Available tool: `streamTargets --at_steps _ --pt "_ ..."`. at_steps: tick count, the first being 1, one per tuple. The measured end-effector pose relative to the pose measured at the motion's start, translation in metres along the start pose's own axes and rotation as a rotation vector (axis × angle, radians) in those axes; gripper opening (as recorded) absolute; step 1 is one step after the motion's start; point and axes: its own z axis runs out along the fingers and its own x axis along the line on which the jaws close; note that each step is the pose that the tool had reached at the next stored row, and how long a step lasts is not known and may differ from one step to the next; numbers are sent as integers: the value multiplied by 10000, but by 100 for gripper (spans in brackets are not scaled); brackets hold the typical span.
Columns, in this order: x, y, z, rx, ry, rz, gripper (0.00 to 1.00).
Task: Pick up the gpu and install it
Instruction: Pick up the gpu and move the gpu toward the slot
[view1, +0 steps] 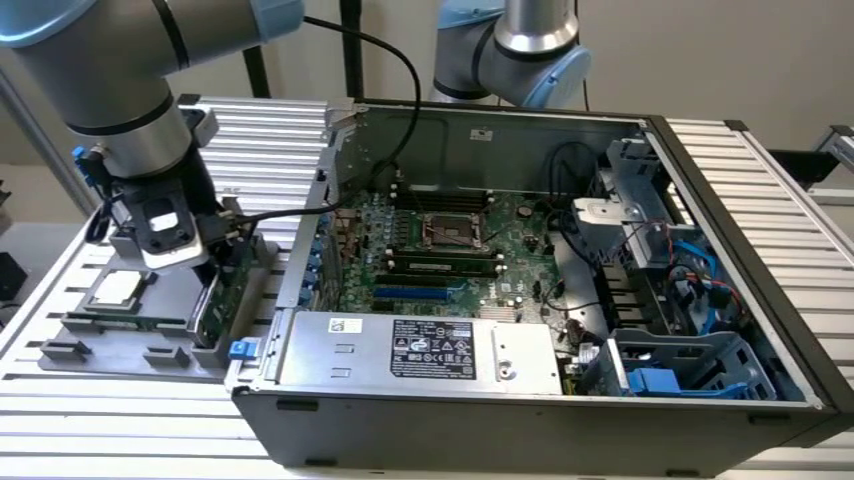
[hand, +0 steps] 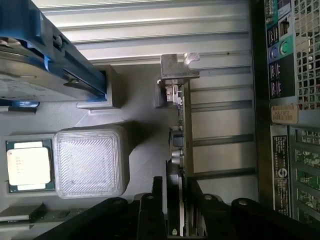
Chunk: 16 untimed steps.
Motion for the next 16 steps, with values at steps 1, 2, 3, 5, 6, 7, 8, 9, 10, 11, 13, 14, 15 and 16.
streamTargets --at_steps 1,2,3,5,6,7,8,9,10,11,13,14,15,16 --pt "-4 0 -1 3 2 -1 100" --pt "-8 0 -1 3 2 -1 100" --pt "-11 1 0 3 2 0 100" --pt "-12 0 0 5 2 0 100" --pt "-12 0 0 4 2 -1 100" --pt "-13 0 -1 5 3 -1 100" --pt "-13 1 0 5 1 -1 100" --pt "-13 0 -1 7 5 -1 0" --pt "-13 0 -1 6 4 -1 0" --pt "-13 0 -1 6 3 -1 0" --pt "-13 0 -1 6 3 -1 0" --pt "-13 0 -1 6 3 -1 0" --pt "-13 1 -1 6 3 -1 0" --pt "-13 1 -1 5 3 -1 0"
